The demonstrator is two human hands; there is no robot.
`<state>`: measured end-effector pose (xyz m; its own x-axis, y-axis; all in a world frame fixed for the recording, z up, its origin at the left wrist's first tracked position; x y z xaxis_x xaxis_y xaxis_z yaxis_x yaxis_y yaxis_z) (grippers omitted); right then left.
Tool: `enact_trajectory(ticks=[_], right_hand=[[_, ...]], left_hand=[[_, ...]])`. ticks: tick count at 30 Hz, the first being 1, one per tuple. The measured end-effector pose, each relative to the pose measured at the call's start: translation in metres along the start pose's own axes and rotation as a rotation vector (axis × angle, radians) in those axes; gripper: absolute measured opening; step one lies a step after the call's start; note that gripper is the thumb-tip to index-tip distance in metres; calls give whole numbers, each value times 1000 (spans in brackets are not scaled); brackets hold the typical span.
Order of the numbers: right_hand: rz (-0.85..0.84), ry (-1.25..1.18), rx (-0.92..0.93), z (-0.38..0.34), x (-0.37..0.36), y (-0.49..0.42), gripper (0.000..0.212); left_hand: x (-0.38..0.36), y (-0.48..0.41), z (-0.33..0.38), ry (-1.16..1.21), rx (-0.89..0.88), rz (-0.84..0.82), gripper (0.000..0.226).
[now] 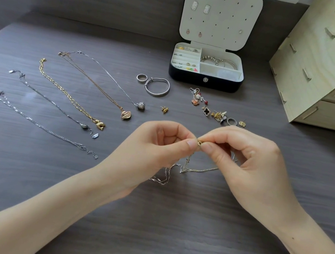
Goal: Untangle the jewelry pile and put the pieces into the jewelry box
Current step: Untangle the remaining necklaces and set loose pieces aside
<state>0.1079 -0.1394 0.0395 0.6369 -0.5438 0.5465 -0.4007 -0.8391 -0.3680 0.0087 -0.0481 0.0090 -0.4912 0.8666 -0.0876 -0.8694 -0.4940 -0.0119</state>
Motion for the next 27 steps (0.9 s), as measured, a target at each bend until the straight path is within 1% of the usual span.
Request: enact_trajectory(ticks=[5,8,17,27], right_hand=[[35,44,57,0,0,2,12],[51,18,33,1,0,3,8],[59,20,8,1,-1,3,10],[70,1,12,-1,-1,3,10]], left_hand=[[0,0,0,-11,-6,-7,11],[0,0,1,-26,-13,-2,11],[0,0,1,-65,-20,20,12],[0,0,0,9,21,13,10]])
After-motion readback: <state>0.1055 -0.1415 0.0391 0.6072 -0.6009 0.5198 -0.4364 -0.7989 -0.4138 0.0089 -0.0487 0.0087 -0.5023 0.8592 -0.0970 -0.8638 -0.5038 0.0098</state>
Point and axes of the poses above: each hand's wrist, its own y-axis away from the middle knuckle, its own x-axis out of the back of the hand, z = x × y, the point moved 6 cm from there along -y, towards the middle knuckle, and after that the axes turned 6 degrees about -x, right-handed, at the moved point
